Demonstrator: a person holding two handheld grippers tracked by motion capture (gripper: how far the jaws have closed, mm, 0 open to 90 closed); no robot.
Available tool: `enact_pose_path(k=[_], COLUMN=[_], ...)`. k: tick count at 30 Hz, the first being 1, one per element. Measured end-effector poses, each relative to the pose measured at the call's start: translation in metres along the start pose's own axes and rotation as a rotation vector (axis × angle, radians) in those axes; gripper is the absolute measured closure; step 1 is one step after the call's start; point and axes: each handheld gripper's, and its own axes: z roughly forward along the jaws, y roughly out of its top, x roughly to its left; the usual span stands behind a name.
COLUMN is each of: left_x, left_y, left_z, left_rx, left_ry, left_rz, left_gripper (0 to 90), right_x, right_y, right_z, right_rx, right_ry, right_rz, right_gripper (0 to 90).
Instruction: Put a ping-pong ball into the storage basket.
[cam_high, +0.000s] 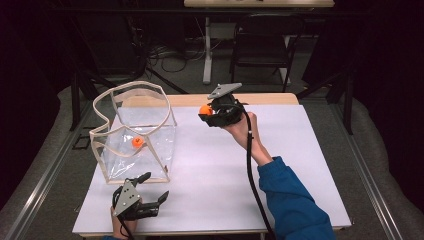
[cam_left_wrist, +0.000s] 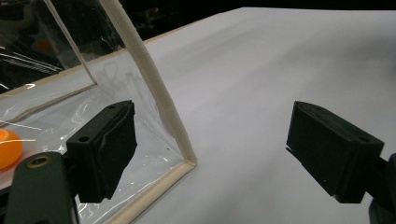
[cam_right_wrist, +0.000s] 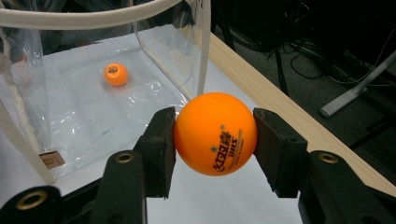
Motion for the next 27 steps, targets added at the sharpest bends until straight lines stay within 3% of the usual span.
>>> enact_pose_path(k=[27], left_x=[0.0], left_y=[0.0], left_z=[0.0], left_rx=[0.0], left_ry=[0.001], left_rz=[0.002], left_gripper=[15.8], right_x=[0.004], right_y=[0.02], right_z=[0.008], right_rx=[-0.017], right_ry=[0.009], right_rz=[-0.031], right_gripper=[51.0])
